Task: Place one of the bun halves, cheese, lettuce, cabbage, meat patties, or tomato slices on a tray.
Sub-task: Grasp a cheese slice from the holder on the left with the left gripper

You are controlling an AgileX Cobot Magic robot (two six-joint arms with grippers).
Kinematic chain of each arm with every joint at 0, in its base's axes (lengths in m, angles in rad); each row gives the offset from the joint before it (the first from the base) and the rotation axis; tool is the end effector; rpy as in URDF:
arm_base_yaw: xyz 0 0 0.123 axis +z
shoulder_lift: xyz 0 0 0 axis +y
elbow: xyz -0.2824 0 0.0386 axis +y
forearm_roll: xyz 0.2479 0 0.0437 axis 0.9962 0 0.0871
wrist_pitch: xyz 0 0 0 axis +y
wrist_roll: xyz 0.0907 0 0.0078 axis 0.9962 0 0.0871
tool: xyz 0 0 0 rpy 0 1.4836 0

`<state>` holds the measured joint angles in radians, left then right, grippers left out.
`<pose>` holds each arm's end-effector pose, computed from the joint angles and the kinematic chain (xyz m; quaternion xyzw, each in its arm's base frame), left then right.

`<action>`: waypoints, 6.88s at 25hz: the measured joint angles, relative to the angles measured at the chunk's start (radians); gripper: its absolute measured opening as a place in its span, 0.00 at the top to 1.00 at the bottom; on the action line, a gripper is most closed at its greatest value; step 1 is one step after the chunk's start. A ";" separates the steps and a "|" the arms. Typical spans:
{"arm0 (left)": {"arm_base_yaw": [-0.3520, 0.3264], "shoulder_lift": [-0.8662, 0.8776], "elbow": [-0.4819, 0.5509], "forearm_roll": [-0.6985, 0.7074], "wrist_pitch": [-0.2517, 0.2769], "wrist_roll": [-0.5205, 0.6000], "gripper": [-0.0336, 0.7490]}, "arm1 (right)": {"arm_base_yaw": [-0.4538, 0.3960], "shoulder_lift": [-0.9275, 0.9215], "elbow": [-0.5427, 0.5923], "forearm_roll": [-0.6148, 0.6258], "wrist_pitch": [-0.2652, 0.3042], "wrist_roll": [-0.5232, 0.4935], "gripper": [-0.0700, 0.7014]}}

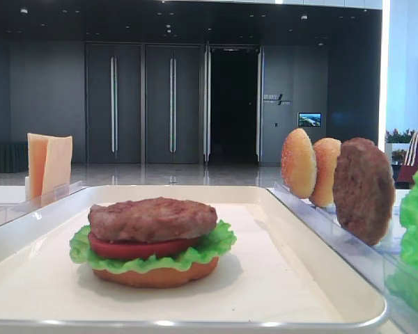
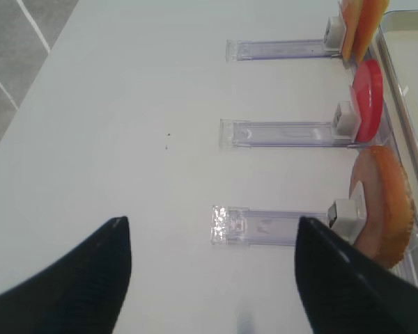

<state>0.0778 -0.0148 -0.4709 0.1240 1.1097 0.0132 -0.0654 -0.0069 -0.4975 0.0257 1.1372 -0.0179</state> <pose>-0.0071 0.0096 0.2657 -0.0315 0.8671 0.0842 0.4900 -0.0089 0.0027 0.2704 0.0197 0.8712 -0.0076 0.4905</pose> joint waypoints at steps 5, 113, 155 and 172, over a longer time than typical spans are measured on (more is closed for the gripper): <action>0.000 0.000 0.000 0.000 0.000 0.000 0.25 | 0.000 0.000 0.000 0.000 0.000 0.000 0.28; -0.164 2.104 -1.487 -0.152 0.123 -0.224 0.30 | 0.000 -0.001 0.000 -0.003 0.000 0.000 0.28; -0.367 2.183 -1.491 -0.052 0.124 -0.386 0.30 | 0.000 -0.001 0.000 -0.003 0.000 0.000 0.28; -0.373 2.224 -1.492 -0.050 0.123 -0.354 0.47 | 0.000 -0.001 0.000 -0.003 0.000 0.000 0.28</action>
<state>-0.2953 2.2087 -1.9627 0.0739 1.2324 -0.3407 -0.0654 -0.0076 -0.4975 0.0226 1.1372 -0.0179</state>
